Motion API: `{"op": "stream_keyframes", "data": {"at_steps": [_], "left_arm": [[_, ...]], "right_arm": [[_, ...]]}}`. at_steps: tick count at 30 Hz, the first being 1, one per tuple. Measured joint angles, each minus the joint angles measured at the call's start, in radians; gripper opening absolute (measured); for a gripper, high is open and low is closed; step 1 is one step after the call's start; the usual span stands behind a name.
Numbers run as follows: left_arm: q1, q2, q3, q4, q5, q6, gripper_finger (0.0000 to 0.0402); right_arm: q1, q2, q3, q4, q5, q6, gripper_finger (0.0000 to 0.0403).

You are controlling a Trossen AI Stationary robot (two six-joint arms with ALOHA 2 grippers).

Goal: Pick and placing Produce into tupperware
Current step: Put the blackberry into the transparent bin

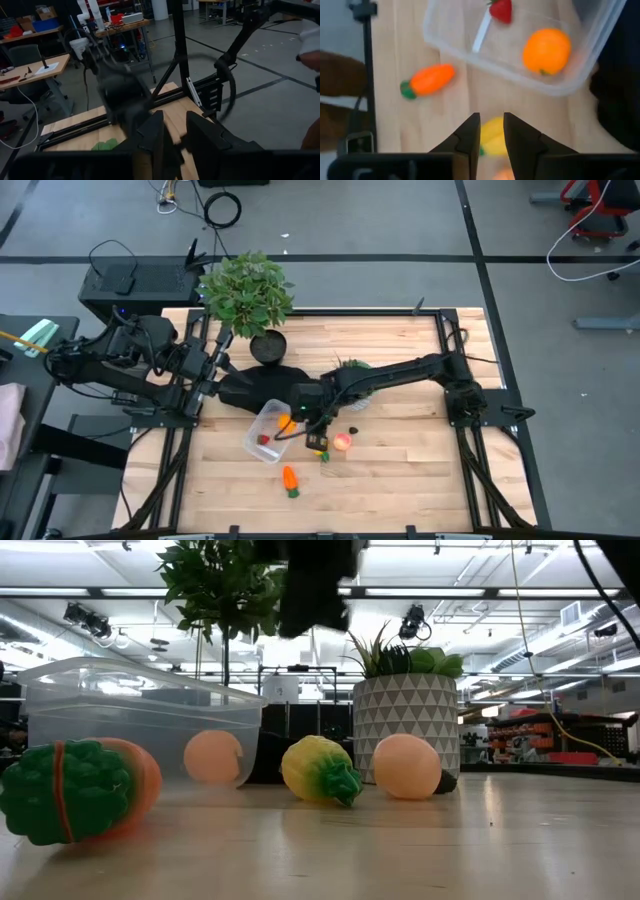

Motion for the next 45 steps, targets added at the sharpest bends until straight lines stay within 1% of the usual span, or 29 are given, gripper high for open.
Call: {"op": "stream_keyframes", "data": {"at_steps": [3,6,8,10,13,15,18,20,21,22,25,28,34,39,42,45], "left_arm": [[0.000,0.000,0.000,0.000,0.000,0.008,0.0094],[0.000,0.000,0.000,0.000,0.000,0.008,0.0091],[0.000,0.000,0.000,0.000,0.000,0.008,0.0090],[0.000,0.000,0.000,0.000,0.000,0.008,0.0090],[0.000,0.000,0.000,-0.001,0.000,0.007,0.0094],[0.000,0.000,0.000,0.000,0.000,0.007,0.0095],[0.000,0.000,0.000,-0.001,0.000,0.007,0.0095],[0.000,0.000,0.000,-0.001,0.000,0.007,0.0094],[0.000,0.000,0.000,-0.001,0.000,0.007,0.0094],[0.000,0.000,0.000,-0.001,0.000,0.007,0.0094],[0.000,0.000,0.000,-0.001,0.000,0.003,0.0096],[0.000,0.000,0.000,-0.002,0.000,-0.004,0.0094],[0.000,0.000,0.000,-0.006,0.000,-0.011,0.0089],[0.000,0.000,0.000,-0.006,0.000,-0.011,0.0091],[0.000,0.001,0.000,-0.005,0.000,-0.012,0.0088],[0.000,0.001,0.000,-0.005,-0.001,-0.012,0.0085]], "right_arm": [[0.029,-0.055,0.001,-0.114,0.045,-0.019,0.0085],[0.073,-0.115,-0.043,-0.191,0.087,-0.011,0.0083],[0.112,-0.165,-0.110,-0.197,0.101,0.033,0.0083],[0.158,-0.229,-0.210,-0.178,0.122,0.117,0.0084],[0.241,-0.339,-0.397,-0.133,0.204,0.307,0.0084],[0.298,-0.424,-0.540,-0.069,0.286,0.505,0.0082],[0.373,-0.547,-0.758,0.141,0.449,0.840,0.0078],[0.408,-0.599,-0.892,0.308,0.539,0.960,0.0076],[0.421,-0.610,-0.948,0.380,0.570,0.965,0.0076],[0.430,-0.612,-0.998,0.456,0.589,0.937,0.0078],[0.435,-0.598,-1.091,0.590,0.582,0.800,0.0092],[0.412,-0.569,-1.133,0.597,0.542,0.722,0.0114],[0.330,-0.538,-1.163,0.604,0.543,0.655,0.0172],[0.269,-0.496,-1.172,0.675,0.548,0.559,0.0221],[0.255,-0.463,-1.173,0.720,0.551,0.501,0.0232],[0.257,-0.437,-1.173,0.737,0.562,0.423,0.0231]]}}
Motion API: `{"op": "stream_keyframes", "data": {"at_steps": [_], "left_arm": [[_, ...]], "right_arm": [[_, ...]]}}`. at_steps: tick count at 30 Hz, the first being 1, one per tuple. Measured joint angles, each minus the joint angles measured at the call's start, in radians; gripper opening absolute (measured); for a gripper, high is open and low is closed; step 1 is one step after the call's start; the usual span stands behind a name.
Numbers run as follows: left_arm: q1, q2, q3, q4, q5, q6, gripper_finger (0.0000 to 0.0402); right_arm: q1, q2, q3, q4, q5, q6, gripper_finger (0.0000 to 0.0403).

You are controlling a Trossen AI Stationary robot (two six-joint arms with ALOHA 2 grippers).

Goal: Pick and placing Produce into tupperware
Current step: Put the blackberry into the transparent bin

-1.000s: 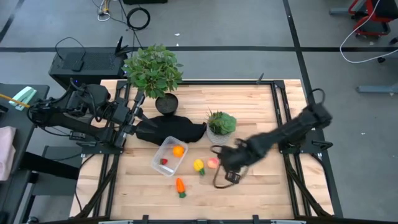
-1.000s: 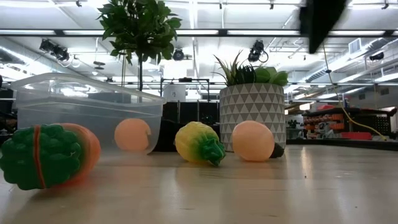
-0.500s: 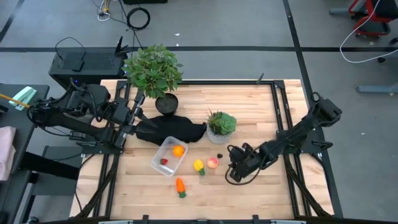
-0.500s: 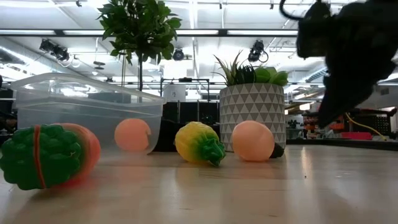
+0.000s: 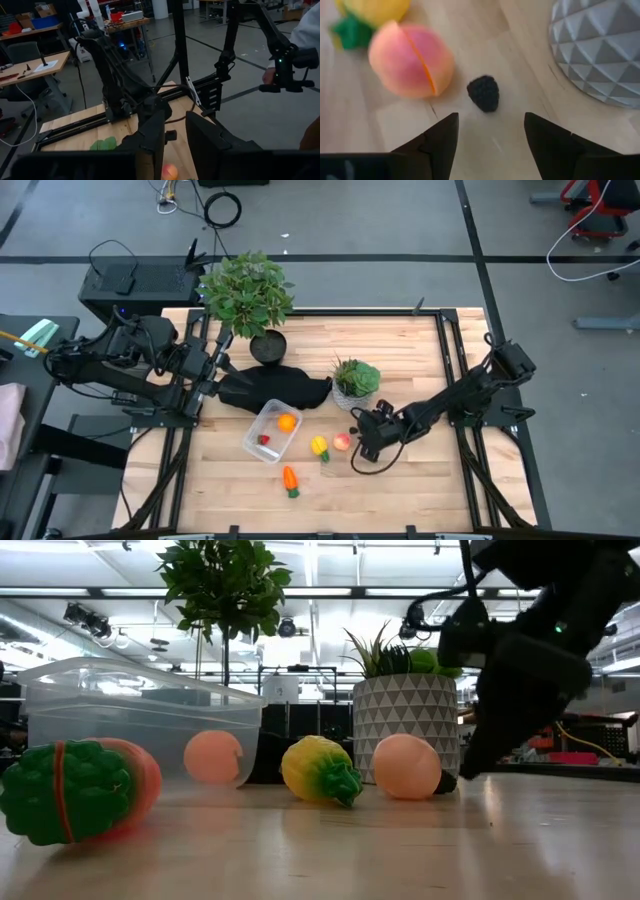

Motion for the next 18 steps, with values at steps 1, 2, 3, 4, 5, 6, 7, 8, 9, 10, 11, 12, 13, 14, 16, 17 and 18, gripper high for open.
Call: {"op": "stream_keyframes", "data": {"at_steps": [1,2,3,4,5,6,7,8,9,10,11,12,13,14,16,17,18], "left_arm": [[0.000,0.000,0.000,0.000,0.000,0.000,0.0085],[0.000,0.000,0.000,0.000,0.000,0.000,0.0085],[0.000,0.000,0.000,0.000,0.000,0.000,0.0085],[0.000,0.000,0.000,0.000,-0.002,0.000,0.0086],[0.000,0.000,0.000,0.000,-0.008,0.000,0.0086],[0.000,0.000,0.000,0.001,-0.014,-0.001,0.0086],[0.000,0.000,0.000,0.000,-0.018,-0.001,0.0086],[0.000,0.000,-0.001,0.001,-0.019,-0.001,0.0085],[0.000,0.000,-0.001,0.001,-0.019,-0.001,0.0084],[0.000,0.000,-0.001,0.000,-0.019,-0.001,0.0083],[0.000,0.000,-0.001,0.000,-0.019,-0.001,0.0083],[0.000,0.000,-0.001,0.001,-0.019,-0.001,0.0082],[0.000,0.000,-0.001,0.001,-0.019,-0.001,0.0083],[0.000,0.000,-0.001,0.000,-0.019,-0.001,0.0084],[0.000,0.000,-0.001,0.001,-0.021,-0.001,0.0085],[0.000,0.000,-0.001,0.001,-0.025,-0.001,0.0086],[0.000,0.000,-0.001,0.001,-0.026,-0.001,0.0086]], "right_arm": [[0.000,0.008,0.000,-0.001,0.004,-0.011,0.0229],[0.000,0.016,0.000,-0.001,0.004,-0.019,0.0226],[0.000,0.022,0.000,0.002,0.004,-0.028,0.0224],[0.000,0.028,0.000,0.004,0.005,-0.039,0.0221],[-0.001,0.033,0.000,0.012,0.007,-0.054,0.0219],[-0.001,0.036,0.000,0.022,0.009,-0.065,0.0217],[0.000,0.036,0.000,0.028,0.014,-0.074,0.0215],[0.000,0.036,0.000,0.038,0.024,-0.079,0.0213],[0.000,0.036,0.000,0.047,0.038,-0.084,0.0211],[0.000,0.035,0.000,0.050,0.051,-0.087,0.0209],[0.000,0.036,0.000,0.054,0.061,-0.091,0.0208],[-0.001,0.036,0.000,0.061,0.064,-0.095,0.0206],[-0.001,0.036,0.000,0.071,0.066,-0.102,0.0204],[-0.001,0.036,0.000,0.082,0.067,-0.108,0.0202],[0.000,0.036,0.000,0.092,0.065,-0.112,0.0199],[0.000,0.036,0.000,0.097,0.064,-0.112,0.0198],[0.000,0.036,0.000,0.104,0.063,-0.113,0.0196]]}}
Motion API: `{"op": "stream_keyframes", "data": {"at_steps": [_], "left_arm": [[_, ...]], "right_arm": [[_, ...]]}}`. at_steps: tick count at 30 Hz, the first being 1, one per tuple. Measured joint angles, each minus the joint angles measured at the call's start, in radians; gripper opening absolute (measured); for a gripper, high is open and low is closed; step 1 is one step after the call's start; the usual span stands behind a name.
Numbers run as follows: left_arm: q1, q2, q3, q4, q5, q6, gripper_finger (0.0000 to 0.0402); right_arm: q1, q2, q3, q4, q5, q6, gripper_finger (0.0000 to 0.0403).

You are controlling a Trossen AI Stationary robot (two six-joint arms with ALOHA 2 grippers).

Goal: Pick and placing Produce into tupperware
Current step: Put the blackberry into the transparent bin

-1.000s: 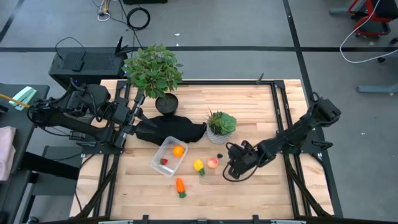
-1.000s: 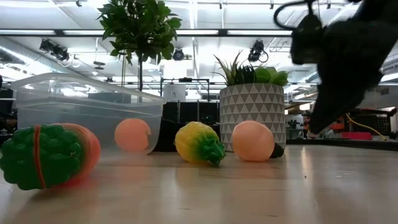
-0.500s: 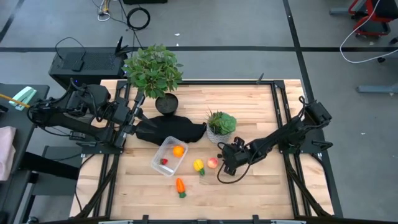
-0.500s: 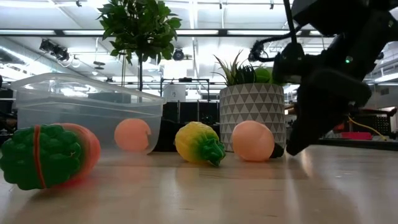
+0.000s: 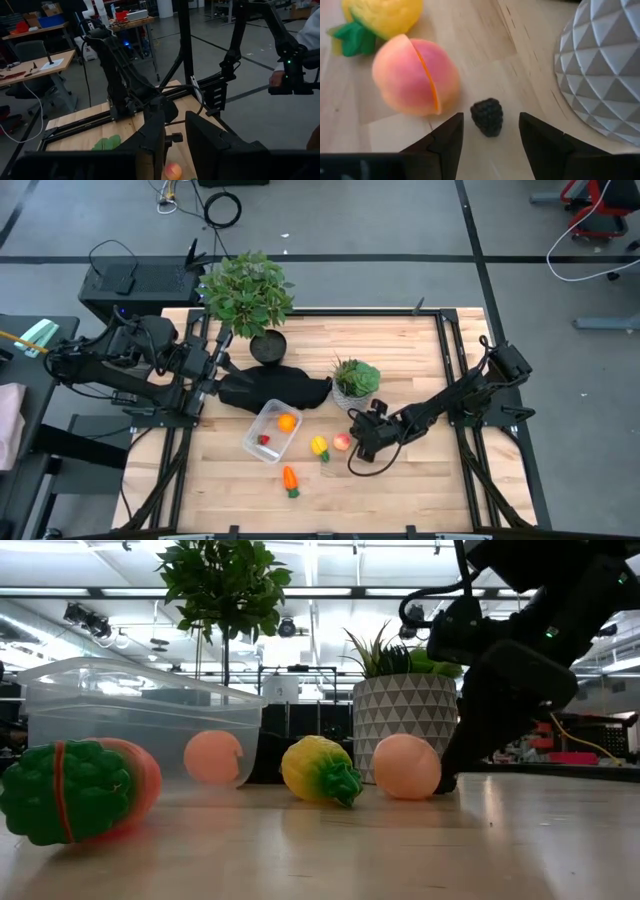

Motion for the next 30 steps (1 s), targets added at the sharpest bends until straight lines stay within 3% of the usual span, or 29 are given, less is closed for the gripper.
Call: {"op": "stream_keyframes", "data": {"at_steps": [21,25,30], "left_arm": [[0.000,0.000,0.000,0.000,0.000,0.000,0.0079],[0.000,0.000,0.000,0.000,0.000,0.000,0.0080],[0.000,0.000,0.000,0.000,0.000,-0.020,0.0084]], "right_arm": [[-0.006,0.000,0.000,0.046,-0.053,-0.041,0.0193],[-0.019,0.037,0.001,0.058,-0.108,-0.034,0.0193],[-0.021,0.073,0.002,0.126,-0.097,0.000,0.0192]]}}
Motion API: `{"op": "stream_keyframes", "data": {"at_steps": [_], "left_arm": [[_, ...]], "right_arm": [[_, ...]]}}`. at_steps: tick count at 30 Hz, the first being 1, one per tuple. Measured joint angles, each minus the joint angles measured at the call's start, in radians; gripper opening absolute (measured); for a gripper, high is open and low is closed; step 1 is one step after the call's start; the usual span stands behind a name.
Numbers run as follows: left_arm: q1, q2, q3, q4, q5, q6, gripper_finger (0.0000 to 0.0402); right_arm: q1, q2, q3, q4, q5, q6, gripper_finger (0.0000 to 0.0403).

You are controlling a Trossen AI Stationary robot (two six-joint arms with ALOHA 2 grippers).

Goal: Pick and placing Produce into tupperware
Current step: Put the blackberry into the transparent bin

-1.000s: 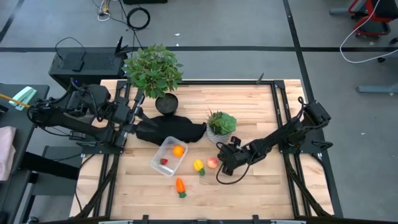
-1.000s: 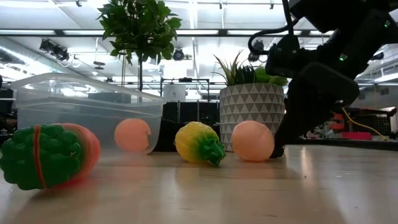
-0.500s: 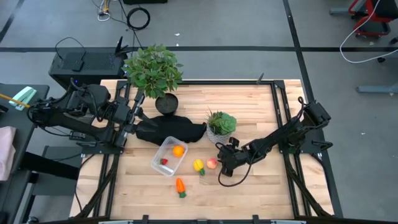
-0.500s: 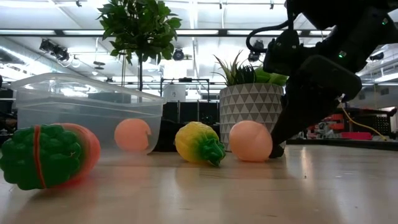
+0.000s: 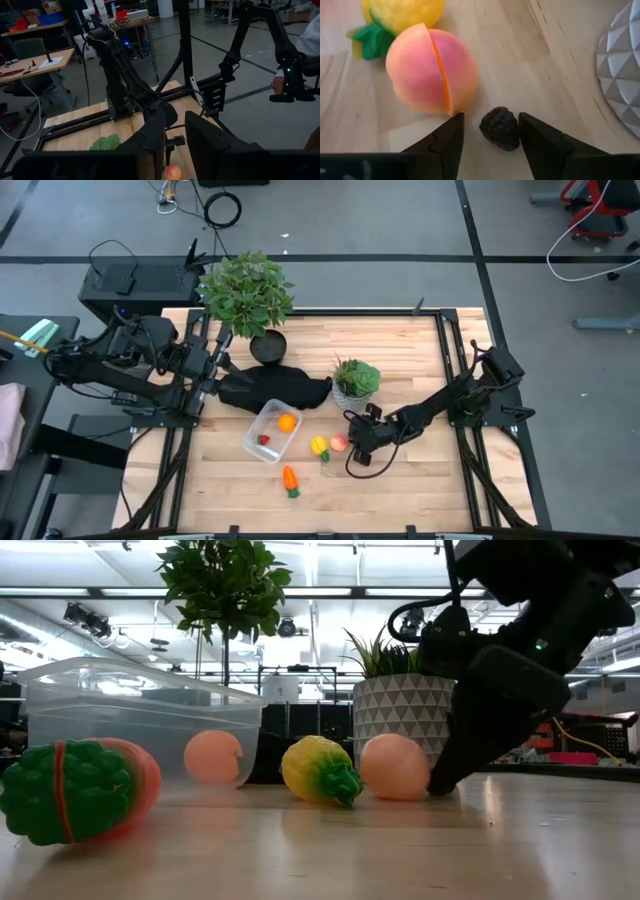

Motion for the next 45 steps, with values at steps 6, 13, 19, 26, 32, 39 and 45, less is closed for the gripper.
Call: {"op": "stream_keyframes", "data": {"at_steps": [6,13,19,26,32,39,45], "left_arm": [[0.000,0.000,0.000,0.000,0.000,-0.005,0.0080],[0.000,0.000,0.000,0.000,0.000,0.000,0.0082],[0.000,0.000,0.000,0.000,0.000,0.003,0.0078],[0.000,0.000,0.000,0.000,0.000,0.003,0.0084],[0.000,0.000,0.000,-0.003,0.000,0.004,0.0080],[0.000,0.000,0.000,-0.006,0.000,0.004,0.0082],[0.000,0.000,0.000,-0.008,0.000,0.004,0.0083]], "right_arm": [[0.000,0.001,0.000,0.006,0.007,0.002,0.0173],[-0.001,0.003,0.014,-0.010,-0.013,-0.006,0.0128],[0.002,0.004,0.054,-0.037,-0.054,-0.065,0.0119],[0.002,-0.003,0.148,-0.173,-0.074,-0.100,0.0120],[0.017,-0.020,0.265,-0.303,-0.082,-0.196,0.0118],[-0.003,-0.021,0.393,-0.298,-0.051,-0.350,0.0117],[-0.094,-0.023,0.473,-0.250,-0.041,-0.490,0.0118]]}}
